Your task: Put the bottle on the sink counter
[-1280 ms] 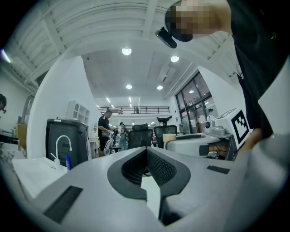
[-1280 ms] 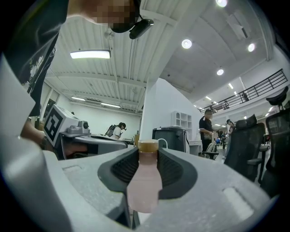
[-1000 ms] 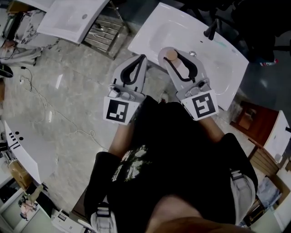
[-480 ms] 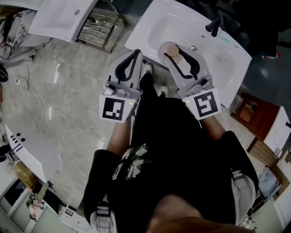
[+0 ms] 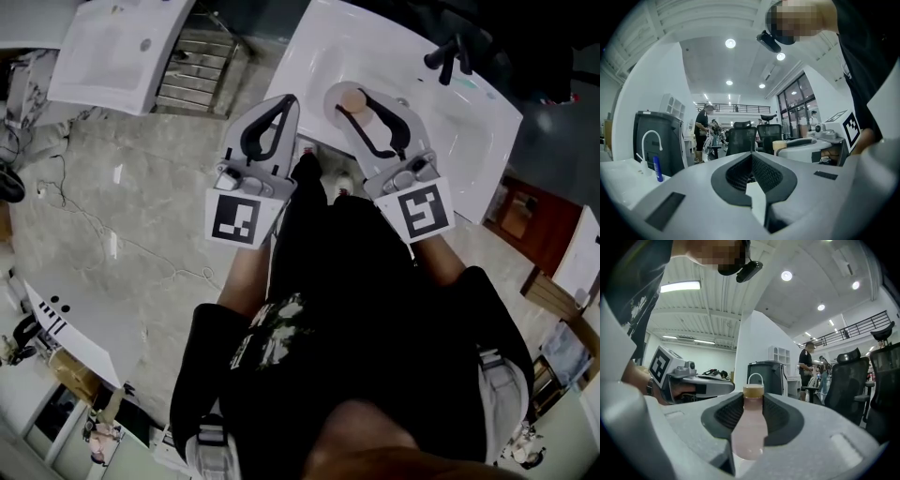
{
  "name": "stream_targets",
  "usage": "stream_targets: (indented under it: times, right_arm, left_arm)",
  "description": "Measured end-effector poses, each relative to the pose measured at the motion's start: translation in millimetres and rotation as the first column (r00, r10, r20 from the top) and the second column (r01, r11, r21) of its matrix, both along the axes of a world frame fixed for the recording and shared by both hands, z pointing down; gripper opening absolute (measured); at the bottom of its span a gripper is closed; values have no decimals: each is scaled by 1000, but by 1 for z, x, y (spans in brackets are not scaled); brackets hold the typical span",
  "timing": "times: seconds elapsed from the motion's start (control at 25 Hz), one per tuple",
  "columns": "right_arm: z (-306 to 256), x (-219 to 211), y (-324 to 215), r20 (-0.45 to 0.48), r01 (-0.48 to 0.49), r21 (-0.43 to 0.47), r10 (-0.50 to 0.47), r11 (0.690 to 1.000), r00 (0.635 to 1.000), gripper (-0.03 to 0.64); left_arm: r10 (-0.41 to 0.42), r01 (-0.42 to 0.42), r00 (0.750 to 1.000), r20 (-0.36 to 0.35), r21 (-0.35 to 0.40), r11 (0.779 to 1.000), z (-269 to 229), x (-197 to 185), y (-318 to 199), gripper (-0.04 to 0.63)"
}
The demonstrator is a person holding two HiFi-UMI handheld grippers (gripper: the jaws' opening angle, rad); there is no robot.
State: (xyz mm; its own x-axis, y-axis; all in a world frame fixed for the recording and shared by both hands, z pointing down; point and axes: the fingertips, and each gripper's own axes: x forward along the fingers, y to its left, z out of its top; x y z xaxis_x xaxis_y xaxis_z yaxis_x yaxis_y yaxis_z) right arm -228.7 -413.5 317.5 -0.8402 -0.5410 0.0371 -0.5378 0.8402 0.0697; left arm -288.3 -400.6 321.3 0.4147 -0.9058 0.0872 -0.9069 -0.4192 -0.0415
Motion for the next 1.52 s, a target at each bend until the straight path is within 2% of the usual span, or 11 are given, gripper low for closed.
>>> stream_targets:
  times: [0.24,0.48,0.64,0.96,1.08,1.24,1.36,1.52]
  right_arm:
    - [2,-29,-57,-7,-34,-48,34,998,999,118]
    - [12,-31,-96,-29,-91,-58,89,994,996,118]
    - [22,-28,-124,-51,-159,-73,155,985,987,118]
    - [48,-26,-165,-122,-272,-84,261,959,958,118]
    - [59,-18,-180,-133,-327,-93,314,940,940,118]
    - [69,-8,-197,-139,-369,-99,355,924,925,118]
    - [82,2,-212,-150,-386,-110,369,916,917,118]
    - [97,8,-230,-148,-393,-113,376,912,915,118]
  left_arm:
    - [47,-47,999,-13,-38,998,5,-26,-63,14]
    - [136,-138,990,-33,-56,989,19,-21,-112,14]
    - [226,-227,974,-26,-81,970,31,-14,-143,14]
    - [351,-356,934,-60,-107,928,63,-11,-193,14]
    - [393,-396,918,-54,-108,912,72,-3,-208,14]
    - [410,-415,910,-69,-111,903,82,5,-224,14]
    - [426,-430,903,-56,-122,894,98,16,-238,14]
    - [392,-396,918,-57,-121,910,110,19,-254,14]
